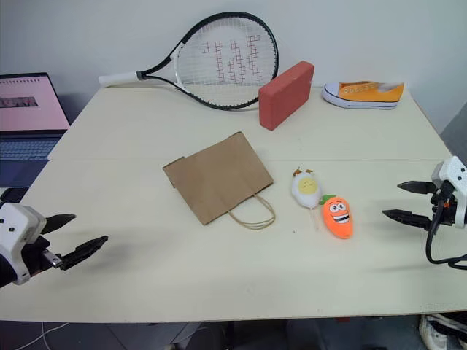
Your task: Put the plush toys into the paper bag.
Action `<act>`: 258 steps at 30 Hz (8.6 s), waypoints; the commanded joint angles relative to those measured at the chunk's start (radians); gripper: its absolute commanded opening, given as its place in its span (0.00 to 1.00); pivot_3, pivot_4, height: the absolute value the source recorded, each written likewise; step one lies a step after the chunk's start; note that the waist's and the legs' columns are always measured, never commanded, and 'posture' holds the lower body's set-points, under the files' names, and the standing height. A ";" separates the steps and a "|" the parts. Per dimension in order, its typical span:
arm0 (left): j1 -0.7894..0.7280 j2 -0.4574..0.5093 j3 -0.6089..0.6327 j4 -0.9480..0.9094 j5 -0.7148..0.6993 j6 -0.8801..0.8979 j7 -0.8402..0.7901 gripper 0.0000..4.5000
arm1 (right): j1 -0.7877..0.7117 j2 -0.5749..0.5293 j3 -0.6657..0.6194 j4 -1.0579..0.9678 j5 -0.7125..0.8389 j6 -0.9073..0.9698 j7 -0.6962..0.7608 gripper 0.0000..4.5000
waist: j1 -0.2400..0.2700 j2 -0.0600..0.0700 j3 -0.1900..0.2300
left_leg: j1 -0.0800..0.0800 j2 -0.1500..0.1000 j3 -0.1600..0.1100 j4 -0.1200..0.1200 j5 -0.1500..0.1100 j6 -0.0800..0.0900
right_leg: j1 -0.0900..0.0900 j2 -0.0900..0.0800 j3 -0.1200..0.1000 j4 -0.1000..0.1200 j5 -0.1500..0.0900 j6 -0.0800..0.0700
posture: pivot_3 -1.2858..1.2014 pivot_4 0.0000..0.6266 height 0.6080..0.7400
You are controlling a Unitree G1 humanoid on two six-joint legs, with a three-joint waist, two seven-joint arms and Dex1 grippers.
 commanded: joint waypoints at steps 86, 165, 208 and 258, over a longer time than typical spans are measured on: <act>-0.873 -0.515 -0.985 0.429 0.355 -0.363 -0.143 0.01 | 0.372 0.128 -0.187 -1.026 0.383 0.385 -0.319 1.00 | 0.028 -0.002 -0.002 | -0.001 -0.003 -0.005 0.011 0.000 0.000 | 0.003 0.001 0.002 0.010 0.009 0.015 | 0.52 0.24 1.00; -0.988 -0.508 -0.704 0.116 -0.185 0.317 -0.112 0.00 | -0.080 0.889 0.517 -0.435 -0.146 0.164 -0.865 0.01 | 0.022 -0.003 -0.002 | -0.002 -0.002 -0.010 0.014 0.000 0.000 | 0.003 0.006 0.001 0.011 0.009 0.014 | 0.52 0.24 1.00; -1.311 -0.406 -0.612 0.327 -0.044 0.027 -0.060 0.00 | -0.130 1.152 0.509 -0.027 -0.408 0.040 -1.024 0.01 | 0.004 -0.003 -0.003 | 0.001 0.000 -0.012 0.007 0.000 0.000 | 0.003 0.009 0.002 0.011 0.012 0.017 | 0.52 0.24 1.00; -1.077 -0.441 -0.678 0.193 -0.101 0.116 -0.114 0.00 | -0.017 0.393 0.521 -0.660 -0.511 0.201 -0.807 0.84 | 0.012 -0.004 -0.003 | -0.001 0.000 -0.011 0.003 0.000 0.000 | 0.002 0.009 0.002 0.009 0.009 0.013 | 0.52 0.24 1.00</act>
